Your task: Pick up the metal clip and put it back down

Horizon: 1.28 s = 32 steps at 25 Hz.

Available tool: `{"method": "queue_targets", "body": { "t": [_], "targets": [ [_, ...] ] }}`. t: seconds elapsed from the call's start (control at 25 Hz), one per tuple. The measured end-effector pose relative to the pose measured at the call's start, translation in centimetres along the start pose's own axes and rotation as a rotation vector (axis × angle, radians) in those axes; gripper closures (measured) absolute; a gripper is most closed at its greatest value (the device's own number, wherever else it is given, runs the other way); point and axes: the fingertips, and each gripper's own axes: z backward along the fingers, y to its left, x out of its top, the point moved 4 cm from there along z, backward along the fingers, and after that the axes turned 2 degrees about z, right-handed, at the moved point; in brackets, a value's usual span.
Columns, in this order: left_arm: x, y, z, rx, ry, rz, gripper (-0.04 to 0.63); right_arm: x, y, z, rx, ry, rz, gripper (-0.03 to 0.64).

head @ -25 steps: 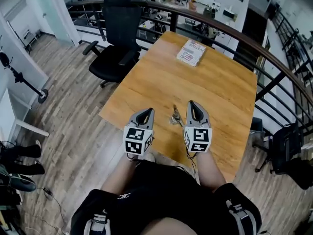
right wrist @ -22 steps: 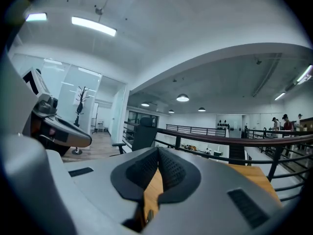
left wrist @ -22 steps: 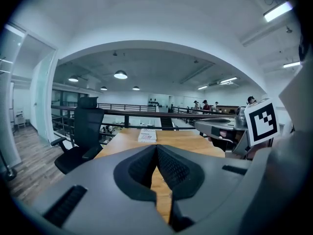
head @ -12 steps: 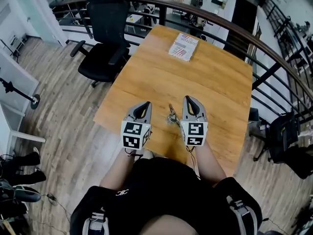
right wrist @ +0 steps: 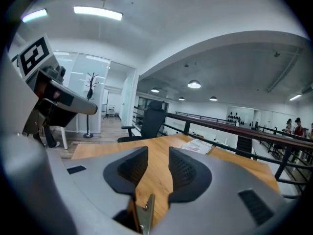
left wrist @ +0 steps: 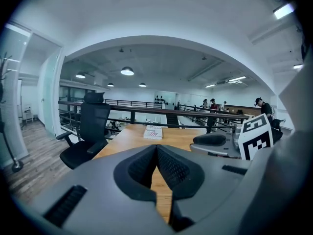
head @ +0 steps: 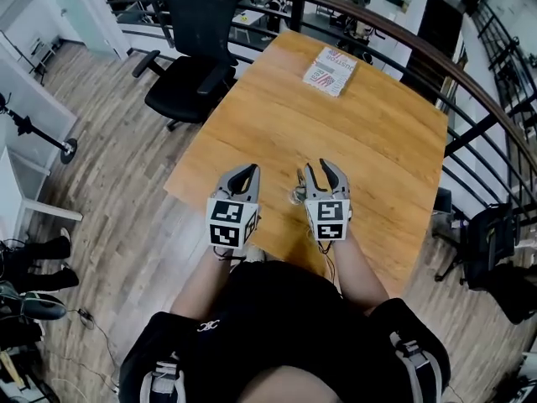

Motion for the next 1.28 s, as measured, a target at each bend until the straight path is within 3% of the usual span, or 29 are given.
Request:
{"method": "queue_targets", "body": {
  "t": [0.4, 0.68, 0.8, 0.96, 1.28],
  "targets": [
    [-0.6, 1.0, 0.5, 0.063, 0.015, 0.015, 0.583, -6.7, 3.0, -2.8, 0.136, 0.192, 0.007, 0.434],
    [-1.3, 1.9, 1.0, 0.094, 0.022, 0.034, 0.583, -11.6, 4.8, -4.1, 0.147, 0.34, 0.126, 0.434],
    [-1.4, 1.8, 0.8, 0.094, 0.028, 0.035, 0.583, -13.9, 5.2, -4.3, 0.164, 0.402, 0.119, 0.434],
    [-1.9, 2.0, 0.8, 0.1, 0.036, 0.038, 0.583, -15.2, 5.6, -4.5, 0.179, 0.419, 0.09, 0.436],
    [-2.7, 2.8, 1.0, 0.122, 0.047, 0.054, 0.583, -17.1, 6.9, -5.1, 0.217, 0.506, 0.128, 0.426]
  ]
}}
